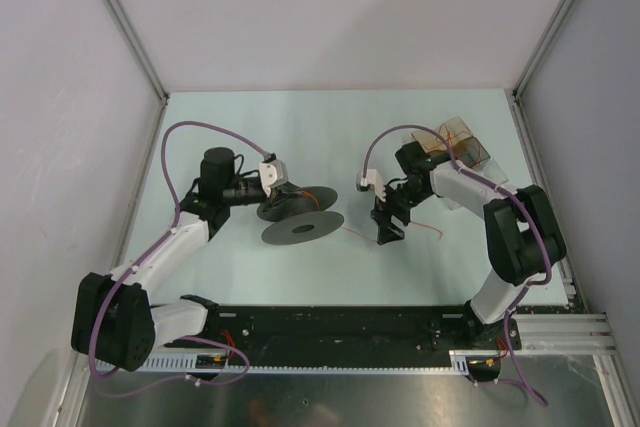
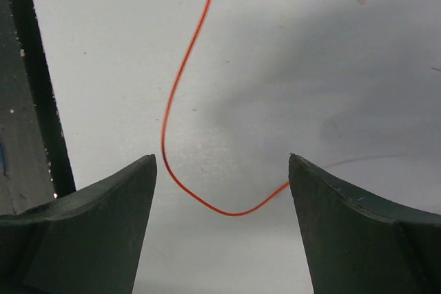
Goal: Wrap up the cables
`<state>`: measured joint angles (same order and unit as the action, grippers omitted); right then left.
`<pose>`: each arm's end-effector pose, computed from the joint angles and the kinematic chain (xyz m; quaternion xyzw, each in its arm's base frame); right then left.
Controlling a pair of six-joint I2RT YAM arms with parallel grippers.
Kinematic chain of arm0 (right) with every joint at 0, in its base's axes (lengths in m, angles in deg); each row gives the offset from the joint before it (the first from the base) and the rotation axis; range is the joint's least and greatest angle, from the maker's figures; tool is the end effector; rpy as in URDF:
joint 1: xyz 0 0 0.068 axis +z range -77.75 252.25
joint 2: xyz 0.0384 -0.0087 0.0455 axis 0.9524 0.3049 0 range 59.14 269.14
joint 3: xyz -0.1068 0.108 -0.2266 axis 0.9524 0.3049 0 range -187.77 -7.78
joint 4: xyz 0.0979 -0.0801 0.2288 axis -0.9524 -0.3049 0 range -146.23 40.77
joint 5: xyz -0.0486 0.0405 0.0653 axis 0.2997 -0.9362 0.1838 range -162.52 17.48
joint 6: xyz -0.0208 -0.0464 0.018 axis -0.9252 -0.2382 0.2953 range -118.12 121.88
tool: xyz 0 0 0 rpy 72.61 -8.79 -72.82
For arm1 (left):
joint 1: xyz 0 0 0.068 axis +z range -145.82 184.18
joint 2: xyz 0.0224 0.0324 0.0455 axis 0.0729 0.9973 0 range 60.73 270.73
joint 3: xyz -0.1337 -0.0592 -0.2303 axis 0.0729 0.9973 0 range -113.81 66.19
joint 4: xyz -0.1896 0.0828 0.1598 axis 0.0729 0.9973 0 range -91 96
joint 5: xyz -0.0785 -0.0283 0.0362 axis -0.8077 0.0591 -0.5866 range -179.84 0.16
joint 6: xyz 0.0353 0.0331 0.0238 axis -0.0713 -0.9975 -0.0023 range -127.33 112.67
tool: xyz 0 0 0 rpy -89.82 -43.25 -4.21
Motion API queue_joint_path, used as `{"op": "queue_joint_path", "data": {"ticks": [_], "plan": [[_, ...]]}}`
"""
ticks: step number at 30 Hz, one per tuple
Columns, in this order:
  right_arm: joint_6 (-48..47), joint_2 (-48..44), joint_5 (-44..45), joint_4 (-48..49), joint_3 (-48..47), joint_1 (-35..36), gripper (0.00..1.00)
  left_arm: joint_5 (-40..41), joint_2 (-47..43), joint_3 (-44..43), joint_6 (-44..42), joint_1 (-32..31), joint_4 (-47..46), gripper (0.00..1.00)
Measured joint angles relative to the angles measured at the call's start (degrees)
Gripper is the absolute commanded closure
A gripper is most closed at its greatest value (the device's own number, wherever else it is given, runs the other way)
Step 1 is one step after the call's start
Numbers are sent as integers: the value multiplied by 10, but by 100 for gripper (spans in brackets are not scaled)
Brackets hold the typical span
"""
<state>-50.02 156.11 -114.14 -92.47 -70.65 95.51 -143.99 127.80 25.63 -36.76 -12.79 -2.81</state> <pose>0.2759 0.1444 0.1897 -0.5977 0.7123 0.3167 0.1872 0.2300 -0.1004 0.2613 0.5210 0.5924 -0.3289 0.5191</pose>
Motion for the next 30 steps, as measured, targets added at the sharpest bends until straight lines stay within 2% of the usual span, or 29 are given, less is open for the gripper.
{"op": "queue_joint_path", "data": {"ticks": [5,9,16,19,24,25,30], "plan": [[0,2,12,-7,0,24,19,3,0,0,0,0,0,100],[0,3,17,-6,0,17,20,5,0,0,0,0,0,100],[-6,3,26,-16,0,18,34,10,5,-4,9,1,0,100],[-2,18,38,-14,0,38,47,11,8,-6,17,4,0,100],[11,64,55,-6,3,43,90,12,9,-8,28,15,6,100],[13,64,63,-3,3,38,95,11,9,-8,30,18,7,100],[19,64,85,-1,3,5,100,8,9,-9,35,44,16,100]]}}
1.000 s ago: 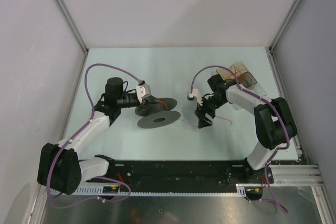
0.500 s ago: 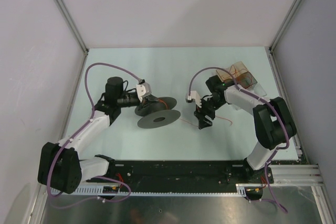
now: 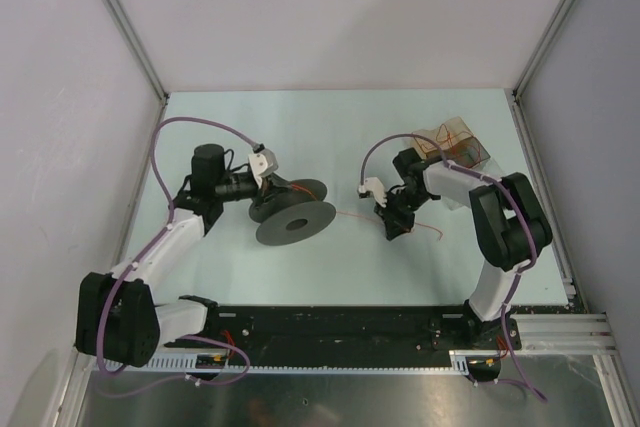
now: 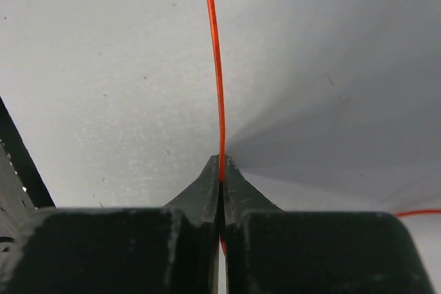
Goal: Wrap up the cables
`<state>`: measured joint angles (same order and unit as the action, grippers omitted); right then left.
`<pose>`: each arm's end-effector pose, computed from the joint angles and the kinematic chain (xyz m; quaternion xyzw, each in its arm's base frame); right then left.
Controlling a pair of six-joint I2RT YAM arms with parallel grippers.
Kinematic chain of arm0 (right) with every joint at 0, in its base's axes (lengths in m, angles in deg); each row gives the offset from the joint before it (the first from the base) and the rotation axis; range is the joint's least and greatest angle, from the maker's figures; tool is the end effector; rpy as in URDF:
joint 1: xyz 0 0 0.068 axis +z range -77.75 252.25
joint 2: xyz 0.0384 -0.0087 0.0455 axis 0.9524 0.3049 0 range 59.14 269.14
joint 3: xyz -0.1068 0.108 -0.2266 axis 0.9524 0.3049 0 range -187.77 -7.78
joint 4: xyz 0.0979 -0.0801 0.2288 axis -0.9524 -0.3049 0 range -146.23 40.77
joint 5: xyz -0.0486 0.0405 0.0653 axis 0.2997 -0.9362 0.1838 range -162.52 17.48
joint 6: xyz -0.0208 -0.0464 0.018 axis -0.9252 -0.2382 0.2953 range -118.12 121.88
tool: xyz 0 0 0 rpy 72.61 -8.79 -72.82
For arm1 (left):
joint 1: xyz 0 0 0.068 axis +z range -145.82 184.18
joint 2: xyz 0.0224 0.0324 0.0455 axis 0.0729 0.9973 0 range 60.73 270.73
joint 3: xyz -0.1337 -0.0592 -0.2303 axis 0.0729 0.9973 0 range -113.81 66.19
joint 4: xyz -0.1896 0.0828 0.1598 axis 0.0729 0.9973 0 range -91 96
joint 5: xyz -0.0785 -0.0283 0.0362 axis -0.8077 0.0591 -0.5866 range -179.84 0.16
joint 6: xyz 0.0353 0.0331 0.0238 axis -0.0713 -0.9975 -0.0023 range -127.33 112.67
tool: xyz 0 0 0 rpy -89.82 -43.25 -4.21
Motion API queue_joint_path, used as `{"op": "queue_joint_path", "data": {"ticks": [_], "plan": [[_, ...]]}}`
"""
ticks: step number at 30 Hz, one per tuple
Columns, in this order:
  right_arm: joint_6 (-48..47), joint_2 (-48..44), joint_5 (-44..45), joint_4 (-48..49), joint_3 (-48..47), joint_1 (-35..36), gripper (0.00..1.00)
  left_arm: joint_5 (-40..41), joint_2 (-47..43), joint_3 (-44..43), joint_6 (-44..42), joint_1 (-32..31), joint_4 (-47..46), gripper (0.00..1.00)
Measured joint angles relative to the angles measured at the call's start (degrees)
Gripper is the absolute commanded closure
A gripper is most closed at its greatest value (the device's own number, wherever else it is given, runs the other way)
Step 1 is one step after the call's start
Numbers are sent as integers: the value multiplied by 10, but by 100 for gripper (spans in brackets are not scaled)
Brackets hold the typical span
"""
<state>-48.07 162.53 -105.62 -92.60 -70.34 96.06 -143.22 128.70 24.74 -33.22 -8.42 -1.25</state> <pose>0.2814 0.1455 0.1522 -0.5861 0.7571 0.2662 0.1116 0.2401 -0.0829 0.2603 0.4739 0.6383 -0.3244 0.5126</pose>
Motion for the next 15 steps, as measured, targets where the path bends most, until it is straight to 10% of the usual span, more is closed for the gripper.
{"op": "queue_joint_path", "data": {"ticks": [15], "plan": [[-14,-2,8,-11,2,-31,100,-14,0,0,3,28,8,100]]}}
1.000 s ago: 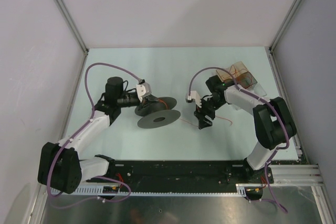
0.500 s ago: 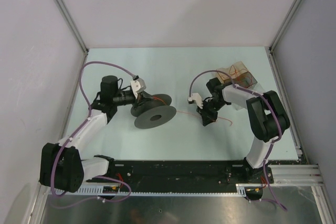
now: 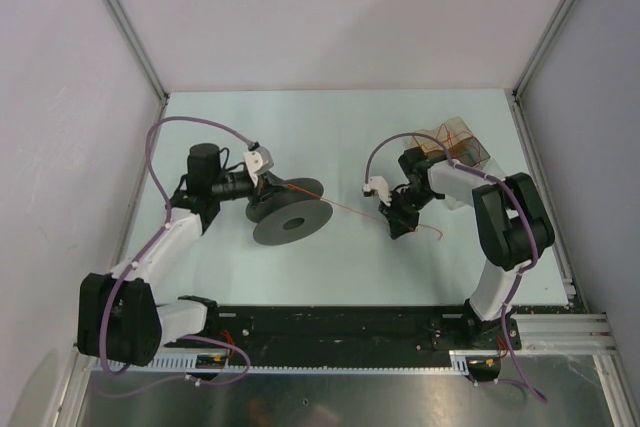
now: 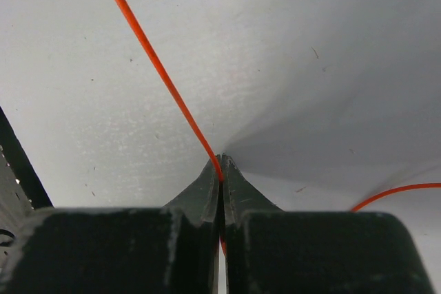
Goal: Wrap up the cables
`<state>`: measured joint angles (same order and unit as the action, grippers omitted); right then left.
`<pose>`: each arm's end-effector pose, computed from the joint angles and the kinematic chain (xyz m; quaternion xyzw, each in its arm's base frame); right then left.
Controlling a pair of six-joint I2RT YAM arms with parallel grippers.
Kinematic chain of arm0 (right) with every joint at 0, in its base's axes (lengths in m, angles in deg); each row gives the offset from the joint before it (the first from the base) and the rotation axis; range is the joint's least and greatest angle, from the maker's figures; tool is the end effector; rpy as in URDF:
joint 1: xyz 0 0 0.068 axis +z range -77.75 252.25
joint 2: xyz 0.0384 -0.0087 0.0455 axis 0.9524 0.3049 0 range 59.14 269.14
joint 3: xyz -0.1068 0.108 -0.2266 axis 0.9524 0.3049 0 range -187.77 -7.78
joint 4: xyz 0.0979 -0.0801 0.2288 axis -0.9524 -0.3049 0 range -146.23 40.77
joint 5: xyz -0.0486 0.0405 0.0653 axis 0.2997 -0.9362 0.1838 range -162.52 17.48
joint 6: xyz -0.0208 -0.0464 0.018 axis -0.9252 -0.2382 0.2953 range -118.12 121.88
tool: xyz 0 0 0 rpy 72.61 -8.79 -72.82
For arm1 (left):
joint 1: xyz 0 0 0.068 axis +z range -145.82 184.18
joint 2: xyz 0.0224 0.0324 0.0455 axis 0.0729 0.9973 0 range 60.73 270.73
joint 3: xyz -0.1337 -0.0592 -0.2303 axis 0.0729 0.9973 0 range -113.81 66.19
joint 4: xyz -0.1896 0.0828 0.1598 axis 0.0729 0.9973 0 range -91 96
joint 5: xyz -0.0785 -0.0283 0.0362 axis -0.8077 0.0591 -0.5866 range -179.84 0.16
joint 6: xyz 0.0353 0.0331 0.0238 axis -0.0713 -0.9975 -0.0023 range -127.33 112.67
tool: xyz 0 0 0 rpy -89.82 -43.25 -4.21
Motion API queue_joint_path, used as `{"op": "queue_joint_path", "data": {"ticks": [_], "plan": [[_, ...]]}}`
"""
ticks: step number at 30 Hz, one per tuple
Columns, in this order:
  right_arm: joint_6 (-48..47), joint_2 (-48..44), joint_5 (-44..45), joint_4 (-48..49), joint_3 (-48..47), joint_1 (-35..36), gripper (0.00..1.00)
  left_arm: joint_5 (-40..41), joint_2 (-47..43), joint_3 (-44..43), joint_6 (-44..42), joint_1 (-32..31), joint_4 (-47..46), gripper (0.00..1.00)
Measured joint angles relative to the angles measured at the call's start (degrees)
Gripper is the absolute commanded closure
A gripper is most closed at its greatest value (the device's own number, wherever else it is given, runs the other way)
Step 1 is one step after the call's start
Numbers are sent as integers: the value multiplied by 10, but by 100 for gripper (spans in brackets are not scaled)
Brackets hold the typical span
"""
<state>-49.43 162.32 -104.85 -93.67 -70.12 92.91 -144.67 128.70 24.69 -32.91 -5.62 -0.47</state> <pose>0.2864 0.1284 0.1520 -0.5732 0.7697 0.2579 0.1117 0.2426 -0.0714 0.2598 0.4591 0.6480 -0.3253 0.5133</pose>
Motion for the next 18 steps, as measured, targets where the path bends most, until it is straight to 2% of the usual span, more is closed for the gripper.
{"op": "queue_joint_path", "data": {"ticks": [8,15,18], "plan": [[7,-10,-1,21,6,0,100,-1,7,-26,48,3,24,100],[46,-57,-1,78,7,5,100,9,7,-97,167,5,28,100],[70,-82,-7,103,7,8,100,24,7,-124,259,10,5,100]]}}
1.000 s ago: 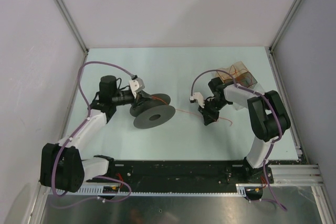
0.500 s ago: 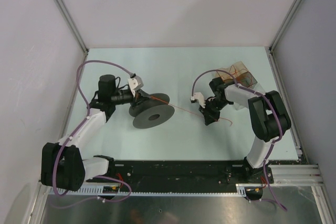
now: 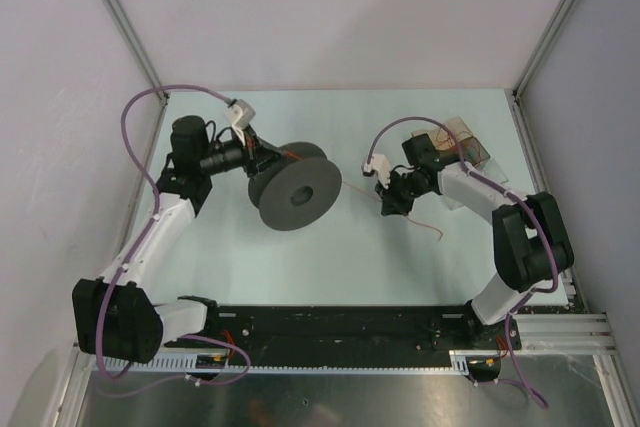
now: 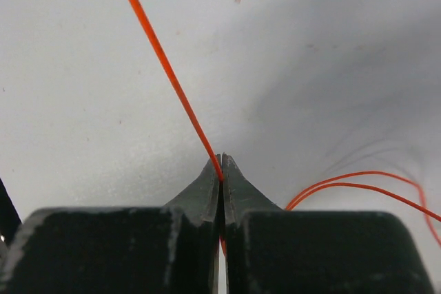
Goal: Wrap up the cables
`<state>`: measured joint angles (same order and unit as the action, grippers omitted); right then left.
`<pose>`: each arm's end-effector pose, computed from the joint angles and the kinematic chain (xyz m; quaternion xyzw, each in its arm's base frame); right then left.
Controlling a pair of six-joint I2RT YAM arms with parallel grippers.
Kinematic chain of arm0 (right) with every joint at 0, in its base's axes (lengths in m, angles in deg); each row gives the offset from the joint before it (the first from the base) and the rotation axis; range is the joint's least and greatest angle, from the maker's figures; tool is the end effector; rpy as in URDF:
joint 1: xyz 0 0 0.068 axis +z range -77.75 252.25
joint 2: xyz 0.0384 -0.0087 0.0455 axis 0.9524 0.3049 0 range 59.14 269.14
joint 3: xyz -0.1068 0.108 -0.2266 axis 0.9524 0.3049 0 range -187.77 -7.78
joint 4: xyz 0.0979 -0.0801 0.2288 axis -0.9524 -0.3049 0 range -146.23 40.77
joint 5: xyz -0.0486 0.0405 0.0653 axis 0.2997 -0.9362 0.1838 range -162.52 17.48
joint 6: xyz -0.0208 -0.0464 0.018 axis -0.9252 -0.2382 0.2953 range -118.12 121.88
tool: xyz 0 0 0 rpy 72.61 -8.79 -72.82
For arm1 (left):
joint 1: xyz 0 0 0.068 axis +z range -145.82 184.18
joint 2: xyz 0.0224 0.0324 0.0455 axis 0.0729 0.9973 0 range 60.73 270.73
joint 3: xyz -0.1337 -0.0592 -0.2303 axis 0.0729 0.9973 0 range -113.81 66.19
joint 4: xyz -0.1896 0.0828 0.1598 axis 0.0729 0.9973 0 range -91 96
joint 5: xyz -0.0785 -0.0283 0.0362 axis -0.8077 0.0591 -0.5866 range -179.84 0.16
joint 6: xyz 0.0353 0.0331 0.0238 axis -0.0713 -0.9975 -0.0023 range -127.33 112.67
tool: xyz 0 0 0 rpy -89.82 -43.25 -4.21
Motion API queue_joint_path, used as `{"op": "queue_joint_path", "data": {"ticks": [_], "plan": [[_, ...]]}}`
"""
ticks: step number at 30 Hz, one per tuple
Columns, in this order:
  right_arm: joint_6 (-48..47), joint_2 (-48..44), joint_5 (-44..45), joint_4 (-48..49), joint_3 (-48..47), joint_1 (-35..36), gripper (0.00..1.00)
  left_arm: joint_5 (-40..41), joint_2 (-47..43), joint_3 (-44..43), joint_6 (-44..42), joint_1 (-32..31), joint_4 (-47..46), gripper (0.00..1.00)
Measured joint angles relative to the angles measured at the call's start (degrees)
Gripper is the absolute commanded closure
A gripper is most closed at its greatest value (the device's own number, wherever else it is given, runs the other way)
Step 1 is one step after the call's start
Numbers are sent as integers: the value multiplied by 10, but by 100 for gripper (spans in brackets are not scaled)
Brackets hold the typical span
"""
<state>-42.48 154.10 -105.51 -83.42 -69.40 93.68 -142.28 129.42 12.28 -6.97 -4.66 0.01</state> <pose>0.2909 0.1351 0.1960 -0.5573 0.7596 0.2358 0.2384 0.2608 -0.0691 0.3289 0.3187 0.6938 -0.3947 0.5112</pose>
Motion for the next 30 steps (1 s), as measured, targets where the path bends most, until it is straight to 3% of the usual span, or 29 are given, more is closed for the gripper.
{"op": "queue_joint_path", "data": {"ticks": [8,15,22,30], "plan": [[76,-64,-31,97,0,15,99,116,0,-51,259,30,-36,100],[125,-111,-27,185,-4,86,97,258,11,-111,452,42,5,100],[121,-112,40,212,-49,181,100,379,30,-170,506,32,99,100],[67,-129,225,294,-57,250,100,488,38,-175,509,23,186,100]]}}
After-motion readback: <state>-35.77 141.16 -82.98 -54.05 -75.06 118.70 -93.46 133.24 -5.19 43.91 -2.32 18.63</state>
